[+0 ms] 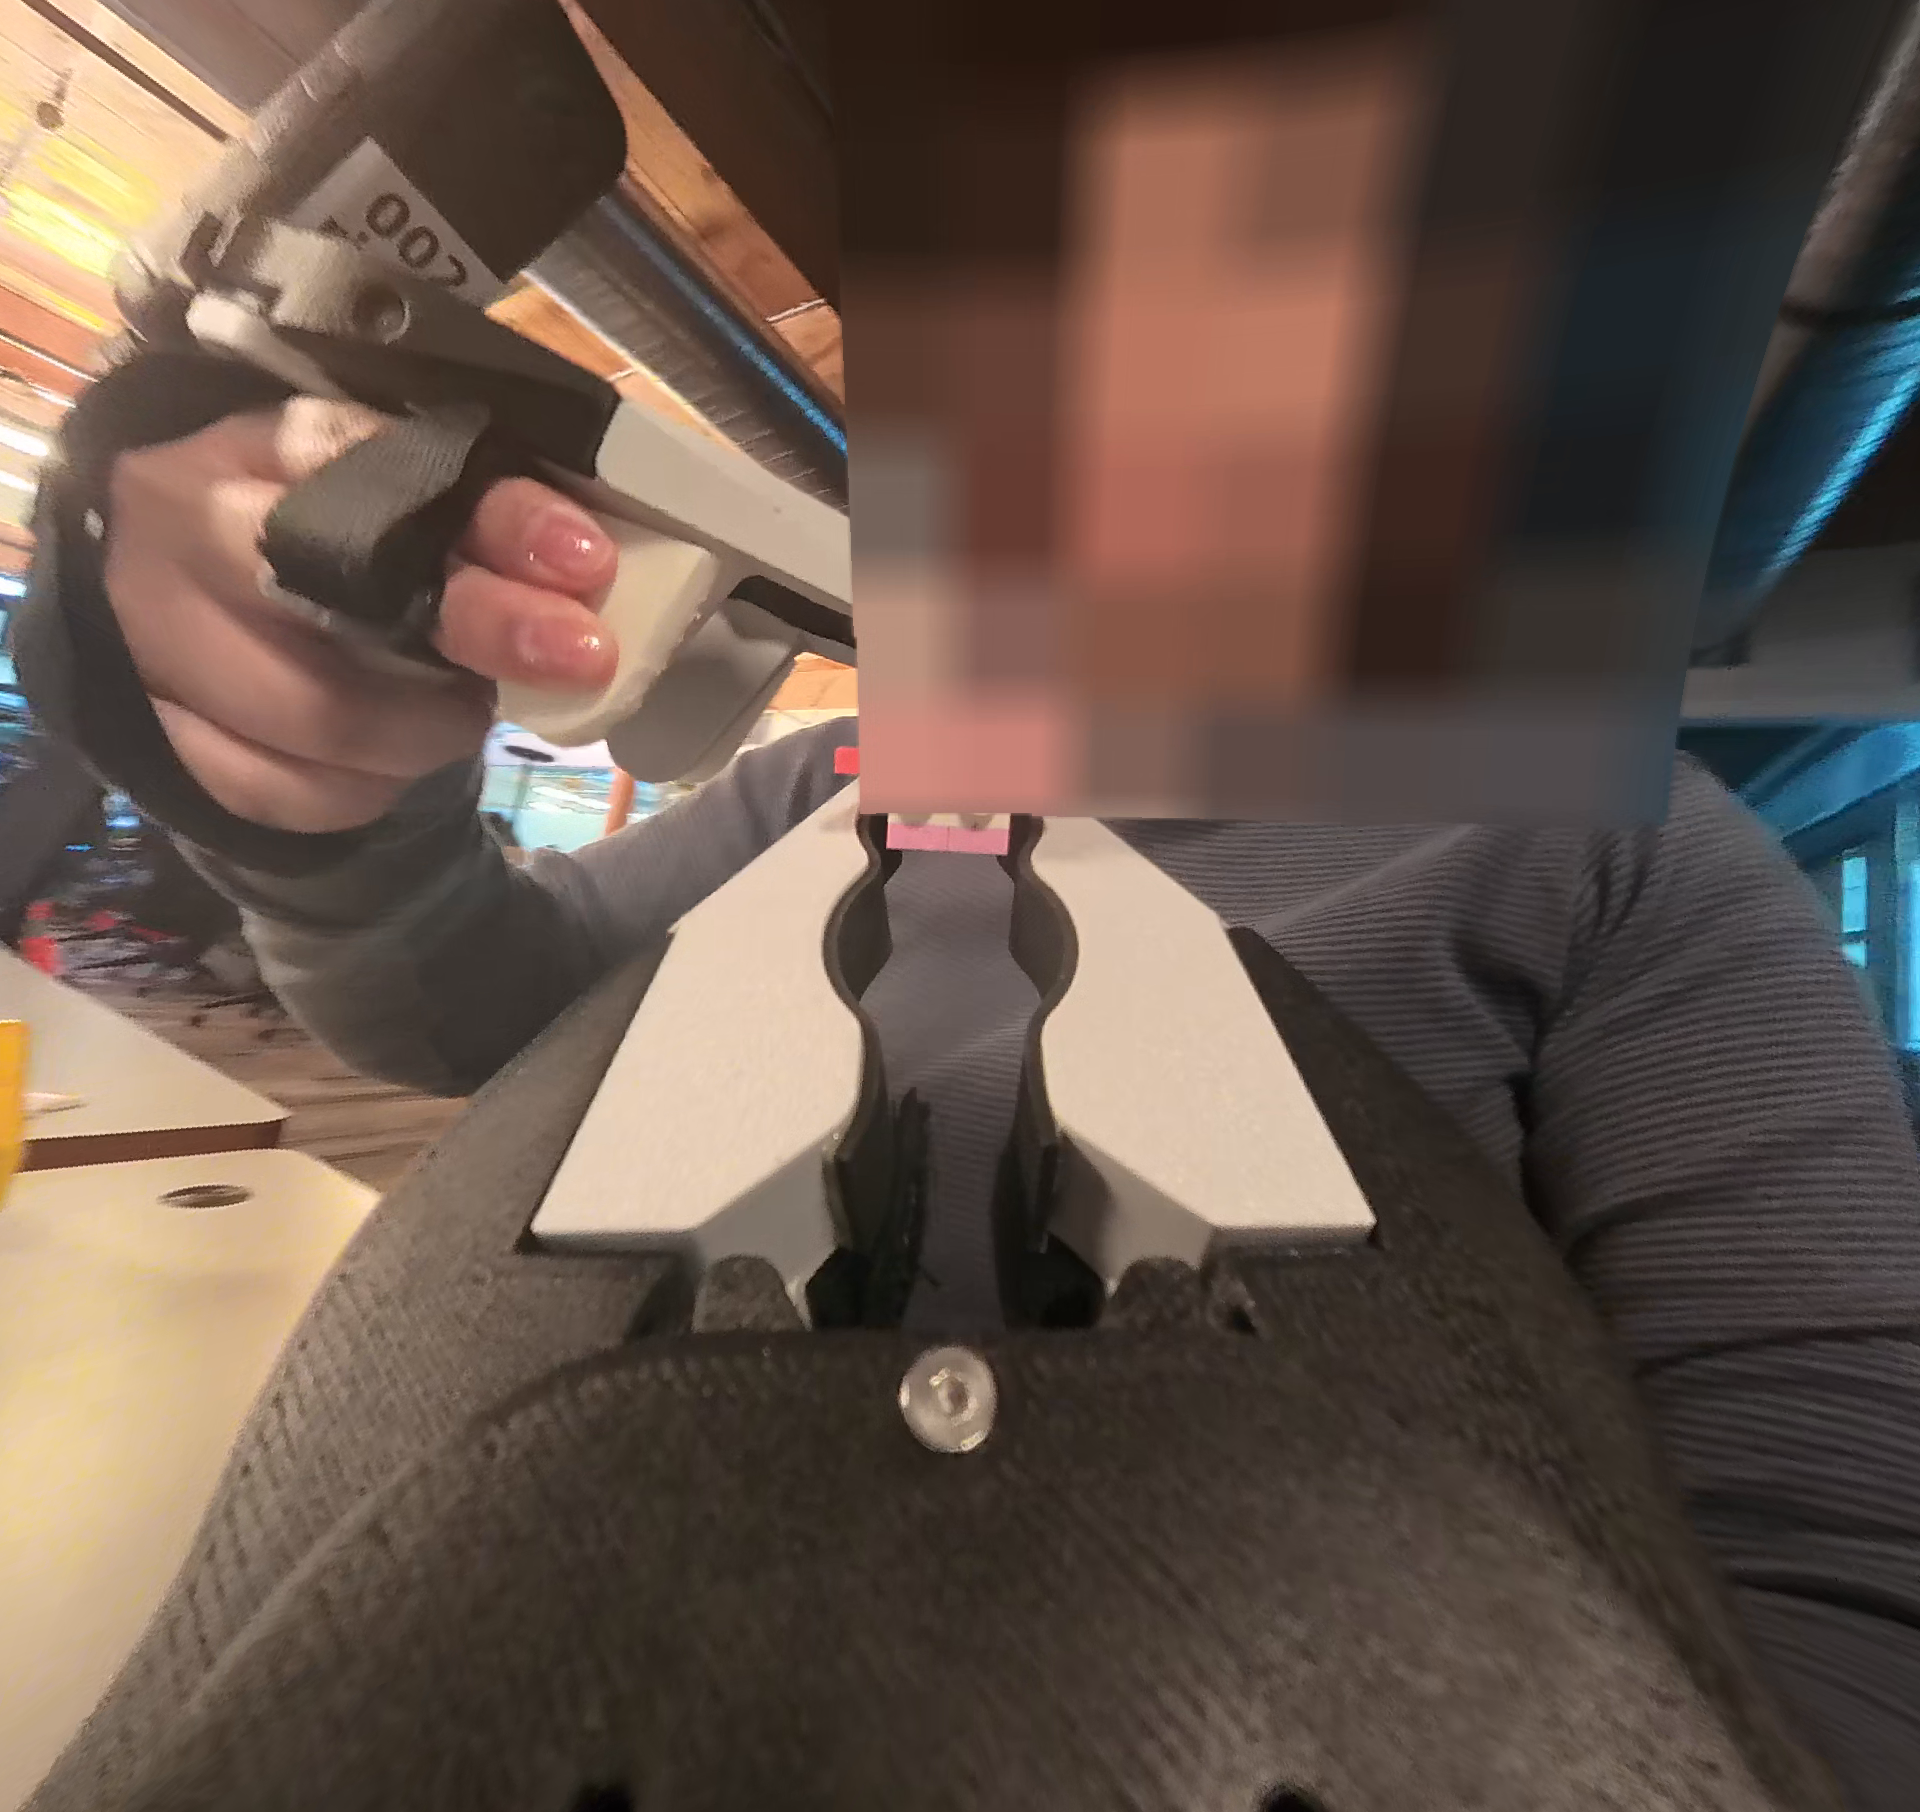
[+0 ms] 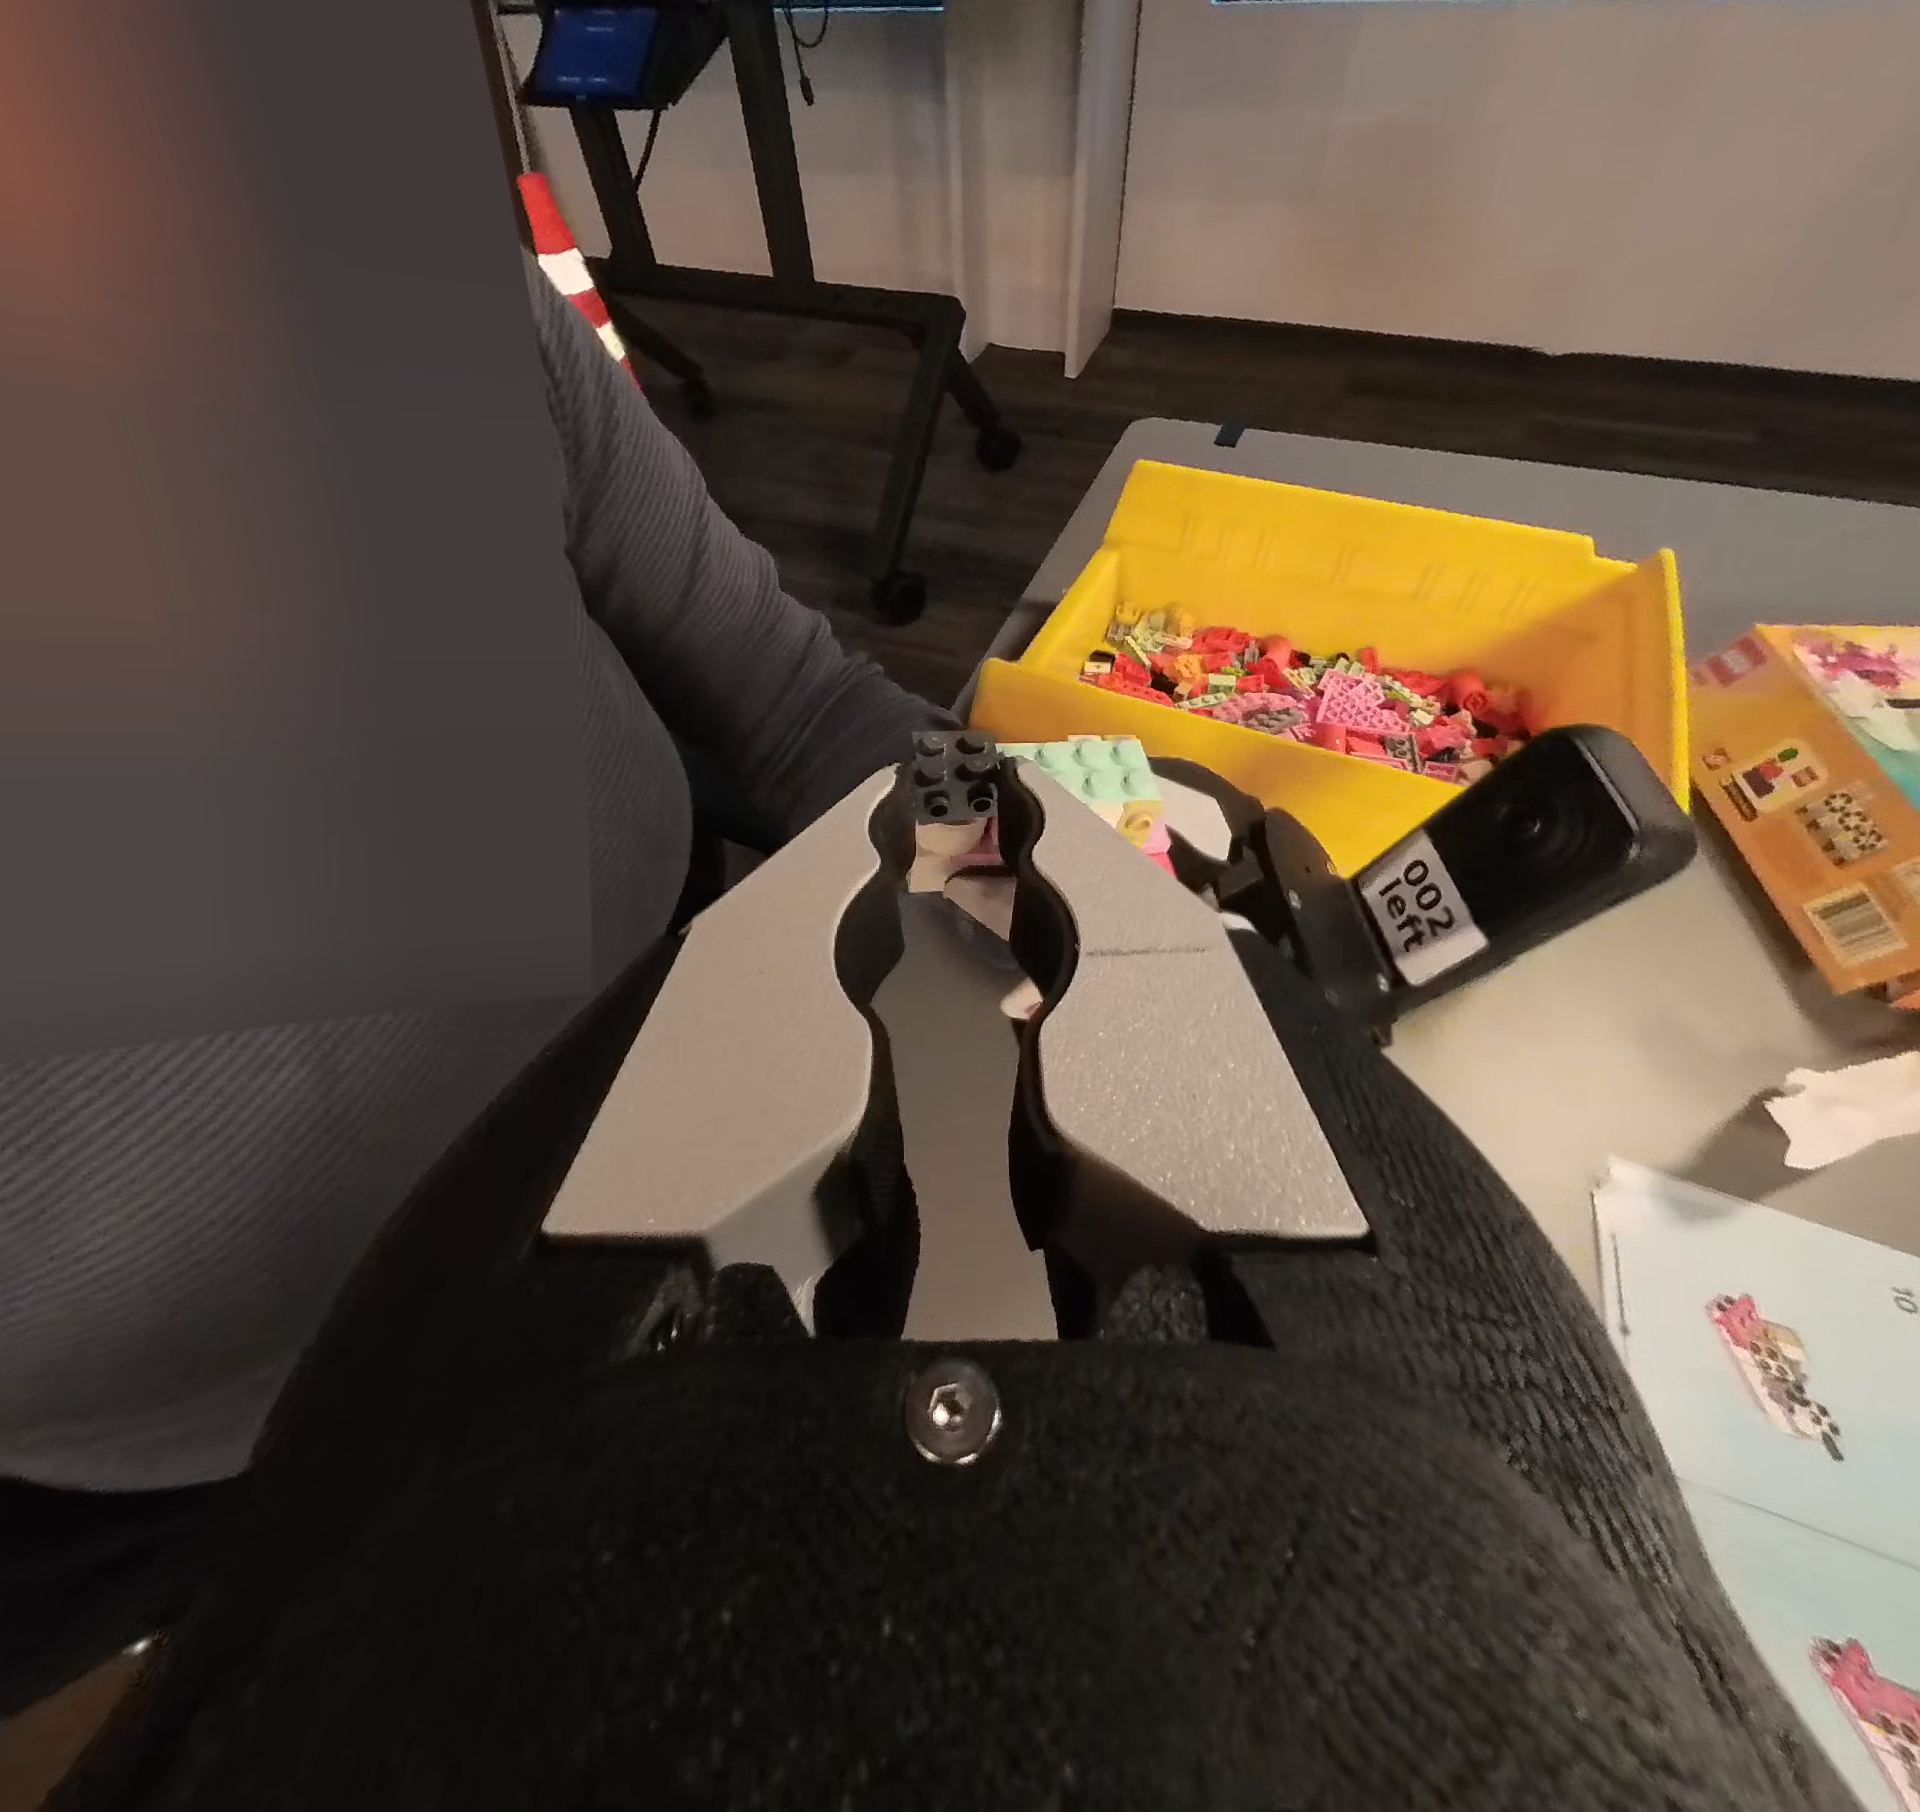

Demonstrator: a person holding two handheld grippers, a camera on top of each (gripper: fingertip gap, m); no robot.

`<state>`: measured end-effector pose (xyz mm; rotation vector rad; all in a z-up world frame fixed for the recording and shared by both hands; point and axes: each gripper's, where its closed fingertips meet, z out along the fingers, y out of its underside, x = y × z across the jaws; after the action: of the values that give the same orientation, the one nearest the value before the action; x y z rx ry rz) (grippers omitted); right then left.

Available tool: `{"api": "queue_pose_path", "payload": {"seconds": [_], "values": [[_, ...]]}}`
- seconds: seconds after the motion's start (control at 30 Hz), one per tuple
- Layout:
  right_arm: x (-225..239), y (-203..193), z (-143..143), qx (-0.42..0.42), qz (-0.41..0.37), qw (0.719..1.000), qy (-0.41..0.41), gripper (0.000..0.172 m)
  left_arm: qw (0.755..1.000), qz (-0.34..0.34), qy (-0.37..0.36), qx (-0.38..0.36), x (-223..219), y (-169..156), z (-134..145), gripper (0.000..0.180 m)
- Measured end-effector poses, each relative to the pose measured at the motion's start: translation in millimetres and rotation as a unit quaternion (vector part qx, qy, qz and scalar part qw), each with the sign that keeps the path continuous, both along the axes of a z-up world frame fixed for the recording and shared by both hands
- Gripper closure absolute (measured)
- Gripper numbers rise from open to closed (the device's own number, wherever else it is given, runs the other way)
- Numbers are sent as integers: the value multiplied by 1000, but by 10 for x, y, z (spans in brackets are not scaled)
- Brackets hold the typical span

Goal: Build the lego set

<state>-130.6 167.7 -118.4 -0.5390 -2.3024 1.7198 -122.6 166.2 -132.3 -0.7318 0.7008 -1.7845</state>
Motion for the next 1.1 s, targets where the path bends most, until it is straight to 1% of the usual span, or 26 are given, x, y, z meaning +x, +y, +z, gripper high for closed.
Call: {"api": "queue_pose_path", "payload": {"seconds": [0.1,0.23,0.3,0.43,0.5,0.63,0.77,1.0,1.1], "values": [[-5,4,1,-4,-14,1000,-2,157,1000,14,9,1,-5,3,1,165],[31,-5,24,3,-22,1000,8,157,1000,6,11,-1,36,-9,20,165],[70,-33,28,9,-10,1000,24,157,1000,-9,13,2,77,-38,18,165],[144,-60,-2,30,18,999,27,157,999,-26,20,3,139,-55,-7,165],[140,-51,-15,46,16,999,14,157,999,-26,20,1,136,-47,-17,165],[155,-49,1,35,23,997,-59,157,999,-11,34,7,163,-45,-21,164],[128,-80,47,47,26,998,-26,157,999,12,26,23,136,-62,24,164],[94,-184,95,40,48,998,-9,156,999,11,8,44,112,-132,74,164],[71,-217,119,44,50,998,20,156,999,5,-3,49,90,-159,98,164]]}}
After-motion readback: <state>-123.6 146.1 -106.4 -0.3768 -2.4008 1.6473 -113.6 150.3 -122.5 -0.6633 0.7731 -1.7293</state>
